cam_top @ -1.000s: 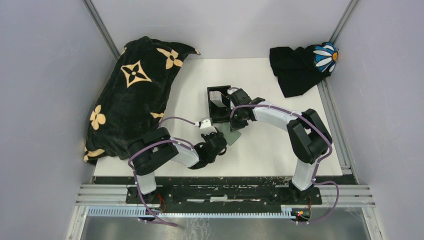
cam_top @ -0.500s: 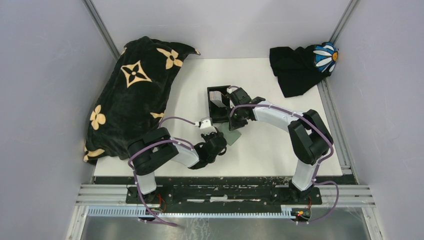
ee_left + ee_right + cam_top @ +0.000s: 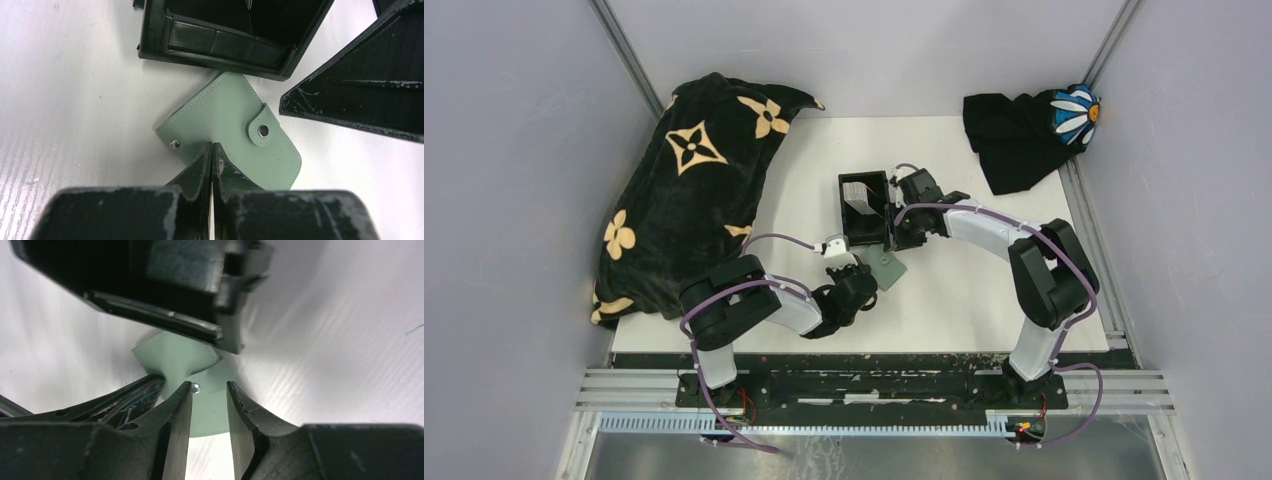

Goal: Put the credit cards into the card holder
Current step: Close the card holder at the center of the board.

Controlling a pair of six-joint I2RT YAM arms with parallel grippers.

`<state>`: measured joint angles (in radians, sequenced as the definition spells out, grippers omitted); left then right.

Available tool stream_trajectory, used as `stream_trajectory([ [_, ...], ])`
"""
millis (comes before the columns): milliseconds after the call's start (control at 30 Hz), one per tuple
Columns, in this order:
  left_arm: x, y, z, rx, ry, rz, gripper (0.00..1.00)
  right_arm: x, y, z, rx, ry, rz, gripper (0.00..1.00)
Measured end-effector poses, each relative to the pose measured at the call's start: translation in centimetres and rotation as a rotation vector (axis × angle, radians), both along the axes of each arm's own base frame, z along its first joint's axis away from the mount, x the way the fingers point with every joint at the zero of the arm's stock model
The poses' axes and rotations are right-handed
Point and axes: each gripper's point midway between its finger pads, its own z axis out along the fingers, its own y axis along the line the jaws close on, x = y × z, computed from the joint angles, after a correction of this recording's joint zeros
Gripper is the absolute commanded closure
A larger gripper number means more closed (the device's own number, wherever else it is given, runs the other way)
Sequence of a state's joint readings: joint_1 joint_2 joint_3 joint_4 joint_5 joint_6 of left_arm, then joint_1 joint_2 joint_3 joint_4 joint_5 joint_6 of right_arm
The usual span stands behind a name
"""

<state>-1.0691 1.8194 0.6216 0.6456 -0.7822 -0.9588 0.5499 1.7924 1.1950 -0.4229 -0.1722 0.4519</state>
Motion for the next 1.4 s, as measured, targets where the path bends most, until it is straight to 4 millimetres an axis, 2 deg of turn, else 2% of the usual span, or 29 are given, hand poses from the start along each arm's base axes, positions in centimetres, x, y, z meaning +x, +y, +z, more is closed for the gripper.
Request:
stream_trajectory([
  [233,0.0,0.0,0.0,-0.003,-0.001,-0.001,0.97,1.1,-1.7,-1.0,0.087,0.042,-0.041,0.61],
  [567,0.0,0.0,-0.1,-0.002,-0.001,-0.001,0.97,0.7,-0.3,-2.1,0.195,0.106,-0.011,0.6],
  [833,0.0,0.0,0.0,-0.004,-0.001,0.0,0.97,0.4,-1.0,-2.7,0.22,0.134,-0.029,0.58],
  [1400,0.0,0.1,-0.1,-0.004,0.0,0.0,0.97,0.6,-0.8,-2.2,0.318,0.152,-0.037,0.5],
])
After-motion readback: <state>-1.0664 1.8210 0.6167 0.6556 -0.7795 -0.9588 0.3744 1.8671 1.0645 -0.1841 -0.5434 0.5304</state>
